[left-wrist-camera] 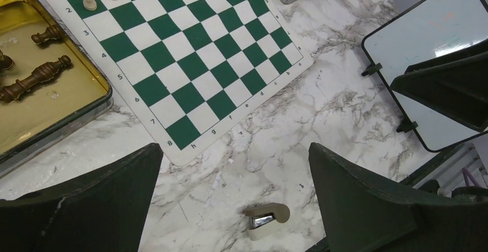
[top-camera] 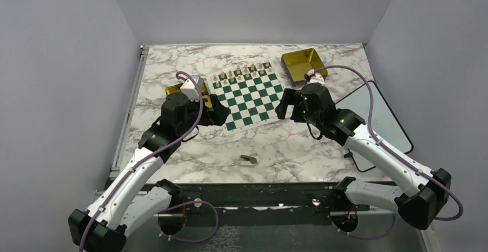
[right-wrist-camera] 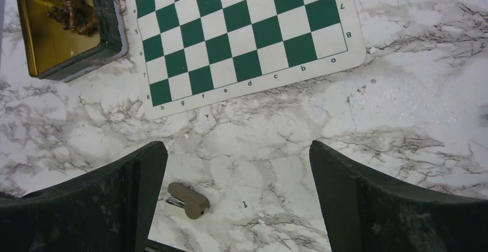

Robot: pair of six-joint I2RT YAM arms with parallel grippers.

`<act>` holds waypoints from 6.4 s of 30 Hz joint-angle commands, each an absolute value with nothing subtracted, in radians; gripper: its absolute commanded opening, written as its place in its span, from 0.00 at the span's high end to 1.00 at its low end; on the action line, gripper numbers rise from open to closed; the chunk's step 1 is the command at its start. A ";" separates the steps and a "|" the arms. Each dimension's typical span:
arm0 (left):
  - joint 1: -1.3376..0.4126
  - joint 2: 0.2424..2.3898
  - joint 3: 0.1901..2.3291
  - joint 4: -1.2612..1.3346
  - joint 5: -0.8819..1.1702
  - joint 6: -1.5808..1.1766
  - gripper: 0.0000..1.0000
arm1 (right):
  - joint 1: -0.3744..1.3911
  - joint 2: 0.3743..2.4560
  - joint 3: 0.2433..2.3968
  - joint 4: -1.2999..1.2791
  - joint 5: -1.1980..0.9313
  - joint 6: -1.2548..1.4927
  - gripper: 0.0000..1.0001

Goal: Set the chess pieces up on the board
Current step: Pick up the chess piece from the storage box, then place the chess piece on the chessboard.

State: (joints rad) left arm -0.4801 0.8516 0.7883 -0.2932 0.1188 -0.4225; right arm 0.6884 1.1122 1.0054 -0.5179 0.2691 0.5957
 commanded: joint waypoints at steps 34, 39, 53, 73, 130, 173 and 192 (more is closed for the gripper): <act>-0.195 1.565 1.184 -0.302 -0.346 -0.451 0.46 | 0.697 0.994 0.967 -0.372 0.095 0.457 0.00; -0.183 1.699 1.279 -0.311 -0.342 -0.376 0.59 | 0.697 0.975 0.963 -0.345 0.081 0.432 0.00; -0.179 1.884 1.370 -0.373 -0.324 -0.324 0.67 | 0.697 0.993 0.970 -0.365 0.092 0.449 0.01; -0.178 1.912 1.375 -0.393 -0.324 -0.314 0.71 | 0.697 0.997 0.976 -0.379 0.107 0.451 0.01; -0.258 1.648 1.407 -0.567 -0.161 -0.261 0.94 | 0.696 0.933 0.969 -0.443 0.142 0.456 0.02; -0.656 1.662 1.073 -0.396 -0.285 -0.440 0.95 | 0.696 0.833 0.922 -0.459 0.222 0.456 0.02; -0.656 1.686 1.057 -0.380 -0.263 -0.436 0.95 | 0.696 0.828 0.921 -0.463 0.222 0.460 0.02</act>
State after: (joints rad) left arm -0.6548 1.6817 1.0634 -0.4030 -0.2630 -0.4393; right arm 0.6922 0.8410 0.9298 -0.4633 0.1967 0.4549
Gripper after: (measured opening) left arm 0.151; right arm 0.985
